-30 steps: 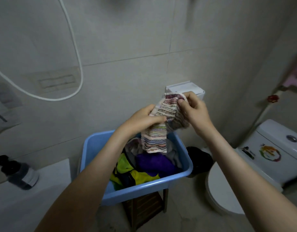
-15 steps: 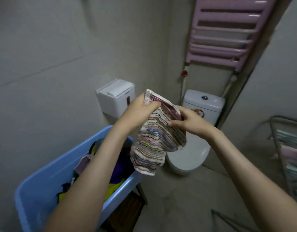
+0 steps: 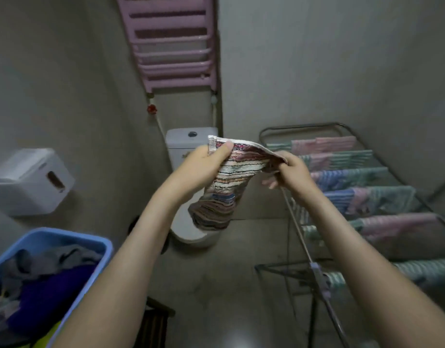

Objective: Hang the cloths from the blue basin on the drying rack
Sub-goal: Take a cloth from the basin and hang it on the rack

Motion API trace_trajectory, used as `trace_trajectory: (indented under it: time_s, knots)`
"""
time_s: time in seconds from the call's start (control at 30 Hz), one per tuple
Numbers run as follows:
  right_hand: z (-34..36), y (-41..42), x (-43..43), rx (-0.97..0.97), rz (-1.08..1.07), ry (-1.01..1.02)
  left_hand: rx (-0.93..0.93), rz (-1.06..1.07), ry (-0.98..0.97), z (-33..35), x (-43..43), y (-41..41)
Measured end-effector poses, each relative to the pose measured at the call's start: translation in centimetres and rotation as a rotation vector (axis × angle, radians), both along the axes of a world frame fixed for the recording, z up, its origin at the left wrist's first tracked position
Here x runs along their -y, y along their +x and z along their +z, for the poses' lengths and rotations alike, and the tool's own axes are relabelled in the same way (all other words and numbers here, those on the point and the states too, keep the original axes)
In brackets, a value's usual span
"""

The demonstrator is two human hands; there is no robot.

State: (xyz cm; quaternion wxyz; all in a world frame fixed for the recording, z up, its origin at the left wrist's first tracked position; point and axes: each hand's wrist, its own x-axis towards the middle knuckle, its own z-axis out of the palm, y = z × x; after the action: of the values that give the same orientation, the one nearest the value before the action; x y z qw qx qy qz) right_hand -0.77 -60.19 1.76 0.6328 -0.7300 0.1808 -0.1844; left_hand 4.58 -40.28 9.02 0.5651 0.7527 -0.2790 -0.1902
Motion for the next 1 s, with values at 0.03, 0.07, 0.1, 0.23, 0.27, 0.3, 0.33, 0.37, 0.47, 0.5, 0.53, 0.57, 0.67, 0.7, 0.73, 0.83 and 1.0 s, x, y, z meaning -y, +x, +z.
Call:
trace_trajectory:
  time_s: [0.03, 0.07, 0.1, 0.23, 0.27, 0.3, 0.33, 0.37, 0.47, 0.5, 0.53, 0.57, 0.67, 0.7, 0.73, 0.83, 1.0]
  knots:
    - [0.2, -1.4, 1.2, 0.032, -0.064, 0.058, 0.018, -0.035, 0.008, 0.0, 1.3, -0.9]
    - [0.3, -3.3, 2.7, 0.066, -0.135, 0.09, 0.039, -0.08, 0.012, -0.1, 3.0, -1.9]
    - [0.3, -4.9, 4.1, 0.105, -0.201, 0.107, 0.047, -0.12, 0.02, -0.2, 4.5, -2.9]
    - [0.4, -12.0, 9.5, 0.236, -0.45, 0.109, 0.061, -0.28, -0.005, -1.0, 10.5, -7.4]
    - [0.4, -13.7, 10.7, 0.252, -0.506, 0.098, 0.061, -0.325, -0.014, -1.1, 11.8, -8.5]
    - [0.4, -15.7, 11.8, 0.266, -0.564, 0.076, 0.063, -0.373, -0.014, -1.2, 13.2, -9.8]
    - [0.4, -17.4, 12.9, 0.271, -0.619, 0.055, 0.071, -0.417, -0.011, -1.3, 14.3, -11.0]
    - [0.2, -19.8, 14.1, 0.275, -0.684, 0.048, 0.079, -0.463, 0.007, -1.5, 15.8, -12.6]
    - [-0.2, -25.6, 16.5, 0.265, -0.834, 0.02, 0.054, -0.561, 0.035, -2.2, 19.3, -16.1]
    - [-0.4, -27.0, 16.8, 0.255, -0.864, 0.003, 0.035, -0.598, 0.041, -2.5, 20.0, -16.9]
    - [-0.8, -28.4, 17.3, 0.24, -0.891, -0.005, 0.015, -0.644, 0.049, -2.7, 20.8, -17.8]
    - [-1.1, -30.5, 18.0, 0.228, -0.933, -0.018, -0.012, -0.703, 0.069, -3.0, 22.0, -19.2]
    - [-1.9, -34.9, 19.1, 0.193, -1.032, -0.061, -0.111, -0.83, 0.12, -3.7, 24.3, -22.3]
    - [-2.2, -36.3, 19.5, 0.186, -1.064, -0.073, -0.142, -0.877, 0.13, -3.9, 25.2, -23.3]
    - [-2.3, -37.8, 19.9, 0.183, -1.108, -0.082, -0.167, -0.931, 0.148, -4.2, 26.3, -24.4]
    - [-3.2, -41.1, 20.5, 0.158, -1.202, -0.086, -0.232, -1.026, 0.18, -5.4, 28.7, -26.6]
    - [-5.2, -46.2, 21.0, 0.056, -1.331, -0.054, -0.253, -1.226, 0.281, -7.7, 32.3, -30.0]
